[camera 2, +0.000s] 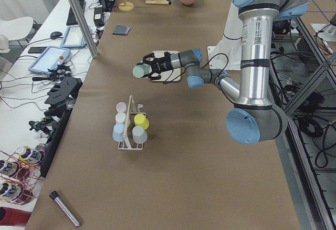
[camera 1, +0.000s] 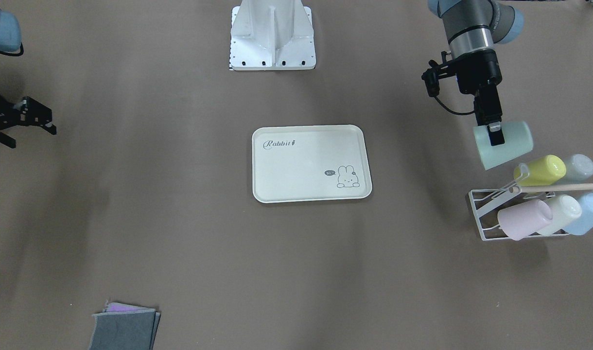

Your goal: Pick up and place green cup on tray

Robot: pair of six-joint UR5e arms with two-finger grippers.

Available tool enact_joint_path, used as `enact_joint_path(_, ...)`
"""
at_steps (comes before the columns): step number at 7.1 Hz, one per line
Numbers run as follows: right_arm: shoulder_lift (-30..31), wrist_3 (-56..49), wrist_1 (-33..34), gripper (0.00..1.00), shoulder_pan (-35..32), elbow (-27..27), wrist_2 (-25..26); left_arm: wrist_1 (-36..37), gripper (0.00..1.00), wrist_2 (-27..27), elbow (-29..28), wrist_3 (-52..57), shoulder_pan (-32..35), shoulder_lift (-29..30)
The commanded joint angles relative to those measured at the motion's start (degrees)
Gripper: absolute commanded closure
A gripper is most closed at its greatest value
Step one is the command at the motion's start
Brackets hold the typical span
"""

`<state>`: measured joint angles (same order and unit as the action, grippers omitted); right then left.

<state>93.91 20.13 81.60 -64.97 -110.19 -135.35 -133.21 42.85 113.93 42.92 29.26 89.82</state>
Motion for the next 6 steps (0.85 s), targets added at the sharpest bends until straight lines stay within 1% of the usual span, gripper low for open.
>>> enact_joint_path(1, 1.54, -12.60, 11.23, 0.00, -9.51, -0.29, 0.70, -6.57, 1.00, 14.04, -4.04, -21.04, 0.44, 4.47)
enact_joint_path(2, 1.80, -17.62, 17.47, 0.00, -12.60, -0.12, 0.79, -10.88, 1.00, 18.36, -6.07, -27.48, 0.44, 6.58)
enact_joint_path(3, 1.80, -20.97, 19.01, 0.00, -14.46, 1.01, 1.14, -14.58, 1.00, 22.93, -7.22, -33.54, 0.44, 8.42)
enact_joint_path(4, 1.36, -22.05, 18.51, 0.00, -16.74, 4.94, 0.88, -20.27, 1.00, 27.07, -10.62, -39.78, 0.27, 10.53)
enact_joint_path(5, 0.14, -22.06, 18.50, 0.00, -18.94, 8.29, 0.62, -23.81, 1.00, 27.98, -11.87, -44.46, -1.30, 10.81)
enact_joint_path(6, -0.83, -22.15, 18.42, 0.00, -20.70, 11.28, 0.79, -29.24, 1.00, 29.03, -15.45, -50.51, -2.97, 11.42)
